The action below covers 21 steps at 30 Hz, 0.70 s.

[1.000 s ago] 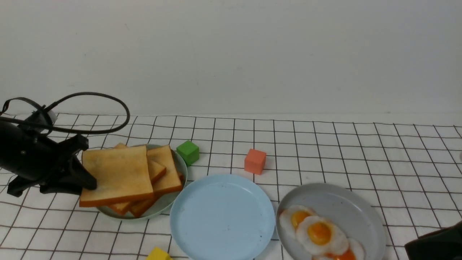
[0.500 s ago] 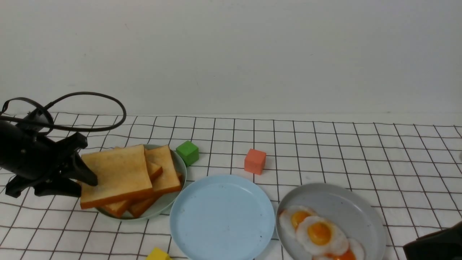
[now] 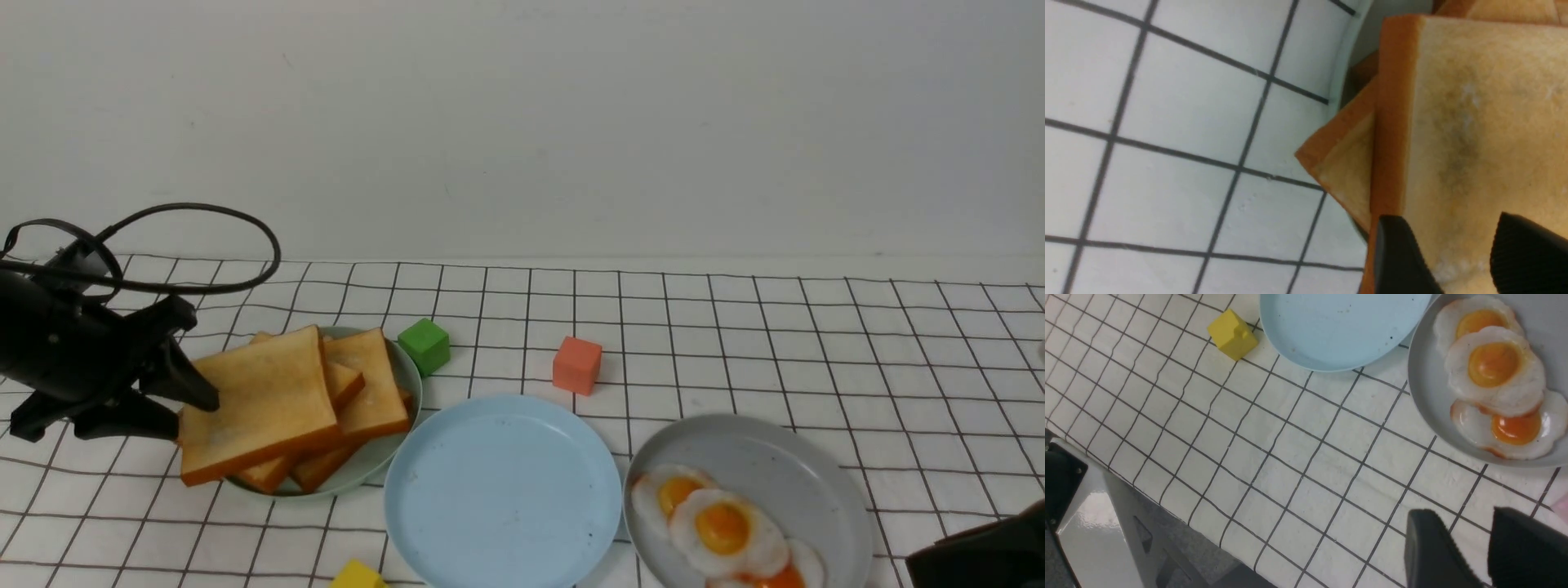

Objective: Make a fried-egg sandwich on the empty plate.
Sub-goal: Use the left arm to grab a slice of bread

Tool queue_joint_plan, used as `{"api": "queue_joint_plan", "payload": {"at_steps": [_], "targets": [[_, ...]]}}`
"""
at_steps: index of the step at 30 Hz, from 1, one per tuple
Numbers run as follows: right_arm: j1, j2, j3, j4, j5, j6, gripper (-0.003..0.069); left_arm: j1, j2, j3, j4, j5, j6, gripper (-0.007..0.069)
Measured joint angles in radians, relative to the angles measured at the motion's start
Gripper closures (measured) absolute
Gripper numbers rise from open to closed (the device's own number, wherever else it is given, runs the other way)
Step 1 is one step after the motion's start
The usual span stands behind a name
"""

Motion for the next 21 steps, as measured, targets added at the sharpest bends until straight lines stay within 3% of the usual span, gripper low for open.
{"api": "queue_joint_plan", "payload": {"at_steps": [15, 21], "targets": [[0.000, 0.000, 0.000, 0.009, 0.014, 0.000, 0.0418, 0.002, 0.074, 0.000, -0.066, -0.031, 0.032, 0.0299], [0.000, 0.000, 0.000, 0.014, 0.017, 0.000, 0.0418, 0.002, 0.074, 0.000, -0.086, -0.012, 0.084, 0.0424]]}}
